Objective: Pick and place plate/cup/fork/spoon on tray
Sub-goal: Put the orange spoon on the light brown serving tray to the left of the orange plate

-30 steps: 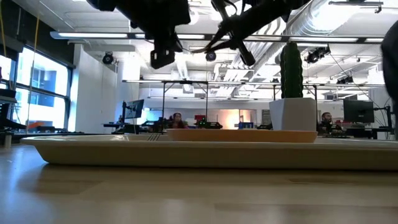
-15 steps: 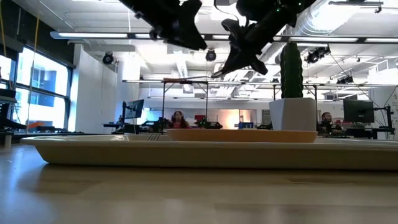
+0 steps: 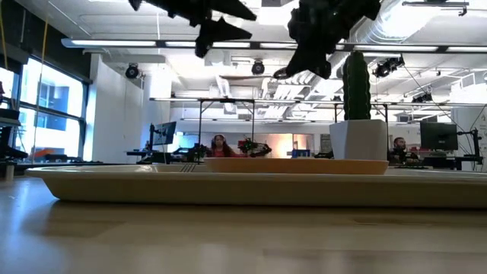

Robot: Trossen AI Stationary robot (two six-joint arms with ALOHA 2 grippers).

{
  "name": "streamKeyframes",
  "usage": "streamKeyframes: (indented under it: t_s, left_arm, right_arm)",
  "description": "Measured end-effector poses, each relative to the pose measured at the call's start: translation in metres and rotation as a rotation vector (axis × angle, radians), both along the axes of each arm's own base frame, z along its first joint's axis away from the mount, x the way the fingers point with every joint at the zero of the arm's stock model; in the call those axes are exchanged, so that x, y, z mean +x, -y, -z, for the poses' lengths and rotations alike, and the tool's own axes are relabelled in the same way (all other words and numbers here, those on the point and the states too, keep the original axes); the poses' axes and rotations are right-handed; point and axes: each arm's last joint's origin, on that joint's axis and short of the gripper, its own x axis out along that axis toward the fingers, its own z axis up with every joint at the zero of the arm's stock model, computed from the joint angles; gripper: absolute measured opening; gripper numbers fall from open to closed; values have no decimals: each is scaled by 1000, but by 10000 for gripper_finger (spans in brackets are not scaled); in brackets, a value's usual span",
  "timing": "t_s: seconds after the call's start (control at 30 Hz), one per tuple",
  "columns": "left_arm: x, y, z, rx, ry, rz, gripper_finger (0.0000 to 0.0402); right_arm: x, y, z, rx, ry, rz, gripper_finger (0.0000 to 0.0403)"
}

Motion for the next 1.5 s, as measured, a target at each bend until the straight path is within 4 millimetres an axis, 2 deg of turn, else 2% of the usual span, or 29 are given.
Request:
streamKeyframes:
  t_s: [0.1, 0.47, 0.77, 0.97, 1.13, 1.3, 1.5]
  left_arm:
    - [3, -9, 5, -119, -3, 105, 142]
    - [24, -18, 35, -355, -61, 222, 125]
    - [33, -27, 63, -407, -151, 167, 124]
    - [34, -33, 65, -366, -143, 155, 124]
    - [29, -40, 55, -332, -104, 130, 124]
    - [28, -45, 54, -281, -94, 125, 124]
    - [32, -41, 58, -307, -96, 199, 124]
  right_arm:
    - [1, -6, 1, 57, -2, -61, 0]
    - [5, -19, 1, -62, -6, -146, 0]
    - [7, -22, 1, -66, -2, -159, 0]
    - [7, -22, 1, -72, -1, -165, 0]
    - [7, -24, 1, -61, 6, -181, 0]
    - [8, -25, 1, -70, 11, -200, 0]
    - [8, -25, 0, -79, 23, -196, 0]
